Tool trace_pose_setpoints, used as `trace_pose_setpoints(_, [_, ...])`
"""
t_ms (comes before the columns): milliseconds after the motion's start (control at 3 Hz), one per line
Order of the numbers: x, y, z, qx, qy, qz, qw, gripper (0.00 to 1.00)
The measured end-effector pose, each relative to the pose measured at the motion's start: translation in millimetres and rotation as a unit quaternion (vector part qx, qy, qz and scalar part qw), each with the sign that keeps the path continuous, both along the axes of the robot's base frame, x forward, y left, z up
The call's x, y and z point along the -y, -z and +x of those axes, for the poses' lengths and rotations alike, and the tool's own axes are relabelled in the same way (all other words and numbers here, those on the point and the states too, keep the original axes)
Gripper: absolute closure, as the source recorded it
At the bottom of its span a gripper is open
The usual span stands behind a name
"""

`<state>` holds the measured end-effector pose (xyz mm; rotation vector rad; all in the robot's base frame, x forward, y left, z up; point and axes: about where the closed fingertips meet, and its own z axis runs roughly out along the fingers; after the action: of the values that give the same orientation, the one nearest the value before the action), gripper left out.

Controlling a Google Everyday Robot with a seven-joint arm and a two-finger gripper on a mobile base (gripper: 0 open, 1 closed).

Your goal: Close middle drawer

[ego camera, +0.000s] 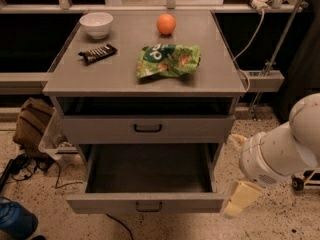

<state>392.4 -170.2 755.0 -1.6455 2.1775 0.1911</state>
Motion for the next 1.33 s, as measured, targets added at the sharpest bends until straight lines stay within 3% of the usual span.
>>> trace_pose_setpoints(667, [-3, 9, 0, -0.011, -0.005, 0.001, 0.9999, 0.0])
trace_pose_setpoints(1000, [-1, 72, -9, -0.052, 0.011, 0.022, 0.9984, 0.0])
trace_pose_setpoints(1333, [12, 155, -25, -0.086, 0.049, 0.056, 0.9935, 0.0])
